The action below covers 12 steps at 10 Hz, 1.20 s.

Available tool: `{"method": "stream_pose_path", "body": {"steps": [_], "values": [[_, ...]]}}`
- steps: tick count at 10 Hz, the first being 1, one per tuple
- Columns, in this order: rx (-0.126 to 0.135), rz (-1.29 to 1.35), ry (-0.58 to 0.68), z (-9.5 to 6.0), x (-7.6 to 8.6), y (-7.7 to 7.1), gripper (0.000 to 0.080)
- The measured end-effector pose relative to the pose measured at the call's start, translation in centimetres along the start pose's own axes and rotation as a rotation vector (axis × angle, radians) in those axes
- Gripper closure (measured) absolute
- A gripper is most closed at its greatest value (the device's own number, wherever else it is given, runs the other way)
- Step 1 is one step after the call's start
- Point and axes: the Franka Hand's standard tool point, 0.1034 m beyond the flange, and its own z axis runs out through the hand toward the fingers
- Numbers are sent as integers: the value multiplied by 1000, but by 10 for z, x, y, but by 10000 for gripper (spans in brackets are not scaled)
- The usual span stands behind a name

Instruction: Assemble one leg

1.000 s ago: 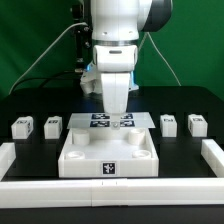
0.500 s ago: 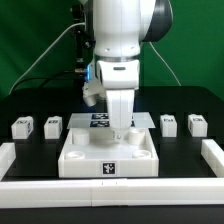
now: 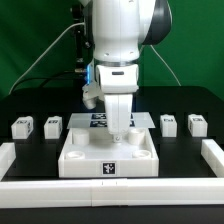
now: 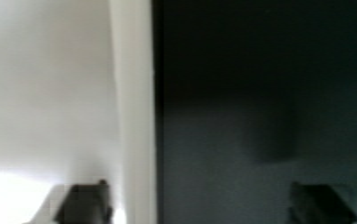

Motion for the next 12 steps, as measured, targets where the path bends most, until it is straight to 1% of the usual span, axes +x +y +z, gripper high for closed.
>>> {"method": "stream_pose_path", "body": {"steps": [1,2,3,5,9,10,12], "values": [[0,0,0,0,0,0,405],[0,0,0,0,0,0,587],[0,0,0,0,0,0,717],[-13,0,1,-2,0,3,732],[-16,0,1,-2,0,3,732],[-18,6,2,-2,2,5,732],[-30,28,7,-3,20,17,732]]}}
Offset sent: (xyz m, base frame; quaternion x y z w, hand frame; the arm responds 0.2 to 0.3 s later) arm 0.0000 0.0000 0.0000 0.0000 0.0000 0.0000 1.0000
